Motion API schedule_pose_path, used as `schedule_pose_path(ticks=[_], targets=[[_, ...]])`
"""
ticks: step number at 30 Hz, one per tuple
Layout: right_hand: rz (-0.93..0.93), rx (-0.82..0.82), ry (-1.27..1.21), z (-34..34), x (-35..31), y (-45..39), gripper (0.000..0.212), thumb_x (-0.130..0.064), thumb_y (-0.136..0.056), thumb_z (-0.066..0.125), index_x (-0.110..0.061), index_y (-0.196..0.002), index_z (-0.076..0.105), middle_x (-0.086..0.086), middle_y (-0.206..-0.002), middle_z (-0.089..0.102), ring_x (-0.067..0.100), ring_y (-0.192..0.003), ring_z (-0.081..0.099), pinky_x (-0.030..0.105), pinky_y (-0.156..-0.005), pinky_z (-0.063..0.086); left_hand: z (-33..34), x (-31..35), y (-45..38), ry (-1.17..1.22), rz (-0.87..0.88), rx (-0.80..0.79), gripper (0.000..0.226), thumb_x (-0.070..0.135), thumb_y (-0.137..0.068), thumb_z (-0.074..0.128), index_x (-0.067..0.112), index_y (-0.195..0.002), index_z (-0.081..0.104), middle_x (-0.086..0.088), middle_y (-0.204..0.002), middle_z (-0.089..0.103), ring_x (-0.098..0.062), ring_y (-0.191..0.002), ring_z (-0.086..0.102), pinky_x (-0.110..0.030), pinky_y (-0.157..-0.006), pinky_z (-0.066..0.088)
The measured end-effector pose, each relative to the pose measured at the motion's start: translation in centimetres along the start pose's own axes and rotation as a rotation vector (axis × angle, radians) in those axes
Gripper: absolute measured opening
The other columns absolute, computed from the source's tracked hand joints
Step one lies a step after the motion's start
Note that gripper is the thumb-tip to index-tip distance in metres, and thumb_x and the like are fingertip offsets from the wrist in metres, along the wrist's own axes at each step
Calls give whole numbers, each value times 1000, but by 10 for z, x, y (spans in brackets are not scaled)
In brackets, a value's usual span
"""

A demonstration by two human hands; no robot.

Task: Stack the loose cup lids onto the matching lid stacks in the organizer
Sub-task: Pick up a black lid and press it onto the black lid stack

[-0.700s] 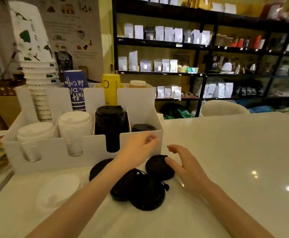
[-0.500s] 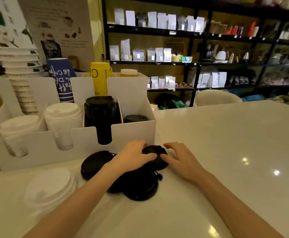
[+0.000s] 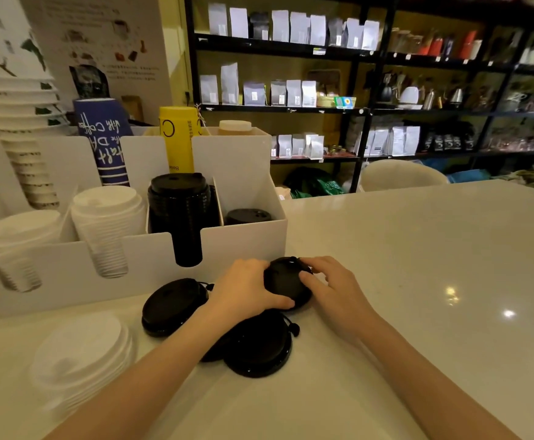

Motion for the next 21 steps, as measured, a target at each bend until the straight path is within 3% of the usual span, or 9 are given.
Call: schedule_pose_path(ticks=[3, 5, 7, 9, 12, 15, 19, 21], targets=[[-27, 104, -37, -17, -12, -3, 27, -19, -90, 45, -20, -111, 61, -4, -103, 55, 9, -98, 51, 7, -77, 37, -14, 10, 3, 103, 31, 40, 61, 48, -61, 73, 18, -113, 61, -4, -105, 69, -18, -97, 62, -38, -83, 55], [-55, 171, -36, -29, -22, -6, 27, -19, -91, 43, -17, -109, 63, -2, -101, 58, 9, -94, 52, 3, -74, 36, -29, 17, 8, 165, 59, 86, 58, 43, -63, 74, 20, -114, 61, -1, -105, 70, -16, -99, 62, -30, -82, 54], [-101, 224, -41, -39, -38, -10, 28, -20, -92, 41, -14, -106, 64, 0, -98, 59, 11, -92, 52, 3, -71, 36, -51, 24, 14, 250, 117, 161, 54, 37, -63, 76, 25, -114, 61, 7, -98, 68, -9, -97, 60, -15, -74, 49], [-158, 261, -69, -47, -57, -14, 28, -19, -93, 40, -9, -101, 65, 4, -96, 58, 15, -91, 52, 9, -72, 39, -74, 27, 19, 311, 132, 239, 57, 34, -62, 77, 25, -116, 60, 12, -91, 62, -4, -92, 56, -9, -68, 44], [-249, 296, -126, -51, -89, -25, 30, -17, -93, 39, -1, -92, 64, 12, -91, 58, 14, -84, 51, 21, -70, 41, -108, 17, 25, 380, 105, 365, 64, 34, -60, 79, 21, -119, 59, 7, -97, 64, -7, -93, 57, -17, -80, 46], [-306, 298, -210, -43, -116, -41, 30, -22, -93, 37, -8, -97, 63, 1, -89, 56, 6, -84, 51, 7, -69, 38, -140, 2, 28, 480, 113, 490, 63, 32, -57, 80, 21, -115, 61, -2, -113, 67, -14, -103, 62, -32, -91, 51], [-367, 277, -248, -22, -146, -64, 28, -19, -94, 36, -10, -99, 62, -2, -90, 53, -2, -84, 49, -2, -70, 34, -169, -23, 32, 634, 125, 587, 57, 19, -61, 79, 20, -113, 57, 4, -111, 63, -11, -105, 60, -14, -80, 50], [-350, 236, -350, -9, -155, -73, 28, -18, -94, 35, -14, -99, 62, -1, -91, 56, -5, -84, 49, -4, -69, 33, -180, -36, 33, 682, 128, 640, 57, 16, -63, 78, 17, -115, 56, 7, -109, 61, -10, -106, 59, -14, -85, 49]])
Point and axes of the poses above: each hand's wrist, its own y-axis away from the middle knuckle, its own z-axis out of the palm, x = y × z, the point moved 9 cm from there along -y, towards the middle knuckle
